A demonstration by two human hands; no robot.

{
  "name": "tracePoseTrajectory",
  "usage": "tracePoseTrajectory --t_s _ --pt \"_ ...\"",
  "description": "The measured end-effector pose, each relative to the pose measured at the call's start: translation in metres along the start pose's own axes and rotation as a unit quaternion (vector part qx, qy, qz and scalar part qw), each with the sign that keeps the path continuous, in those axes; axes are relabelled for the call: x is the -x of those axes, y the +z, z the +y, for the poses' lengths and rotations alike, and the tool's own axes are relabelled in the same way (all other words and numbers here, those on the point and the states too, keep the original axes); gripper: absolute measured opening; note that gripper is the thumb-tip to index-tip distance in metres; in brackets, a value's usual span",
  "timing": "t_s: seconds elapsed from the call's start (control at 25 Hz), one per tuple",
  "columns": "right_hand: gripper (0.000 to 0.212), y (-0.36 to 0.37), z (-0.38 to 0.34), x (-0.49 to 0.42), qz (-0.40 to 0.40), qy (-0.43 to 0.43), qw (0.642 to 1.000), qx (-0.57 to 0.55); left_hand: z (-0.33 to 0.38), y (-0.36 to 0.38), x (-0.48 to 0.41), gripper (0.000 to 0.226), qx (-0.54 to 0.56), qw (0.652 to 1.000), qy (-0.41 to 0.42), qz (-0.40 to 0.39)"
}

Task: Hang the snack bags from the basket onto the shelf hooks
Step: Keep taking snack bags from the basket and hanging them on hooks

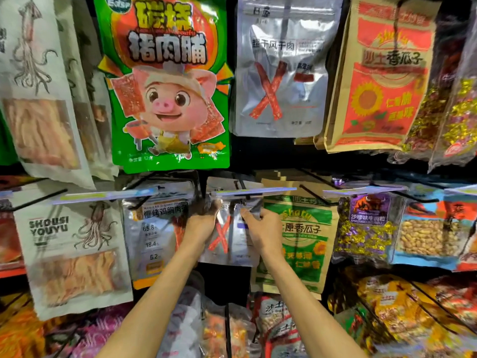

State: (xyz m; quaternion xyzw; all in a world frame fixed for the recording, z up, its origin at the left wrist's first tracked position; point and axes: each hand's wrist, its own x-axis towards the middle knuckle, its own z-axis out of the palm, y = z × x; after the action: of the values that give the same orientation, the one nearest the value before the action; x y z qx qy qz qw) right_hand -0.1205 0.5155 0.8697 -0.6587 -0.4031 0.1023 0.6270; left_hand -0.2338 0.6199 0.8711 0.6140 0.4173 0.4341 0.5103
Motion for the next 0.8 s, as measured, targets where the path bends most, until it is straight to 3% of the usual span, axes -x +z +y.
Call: tracePoseTrajectory --t_s 0.2,0.32,0.52,0.6,0.76,0.8 --pt "0.031 0.005 0.022 0.015 0.024 -0.018 0.999 -0.010 -0.010 -0.005 0.012 0.029 -0.013 0.998 0.060 -0.015" --pt "0.038 0.005 0.043 0.036 -0.004 -0.036 0.999 -0.033 -0.028 -0.013 0.030 0.038 -0.008 0.994 0.094 -0.056" --pt "0.049 0.014 0.065 0.045 -0.004 -0.013 0.999 -0.039 -0.049 -0.016 0.026 0.045 -0.029 0.994 0.096 -0.050" --pt "0.035 0.019 0.060 0.041 0.005 -0.003 0.999 -0.034 -0.046 -0.016 0.021 0.047 -0.024 0.994 0.097 -0.033" --pt "0.043 0.024 0.049 0.029 0.036 -0.017 0.999 -0.012 -0.039 -0.008 0.014 0.005 0.003 0.993 0.115 -0.005" --pt "0.046 0.025 0.049 0.026 0.047 -0.016 0.999 0.004 -0.037 -0.006 0.013 0.005 0.004 0.993 0.116 0.004"
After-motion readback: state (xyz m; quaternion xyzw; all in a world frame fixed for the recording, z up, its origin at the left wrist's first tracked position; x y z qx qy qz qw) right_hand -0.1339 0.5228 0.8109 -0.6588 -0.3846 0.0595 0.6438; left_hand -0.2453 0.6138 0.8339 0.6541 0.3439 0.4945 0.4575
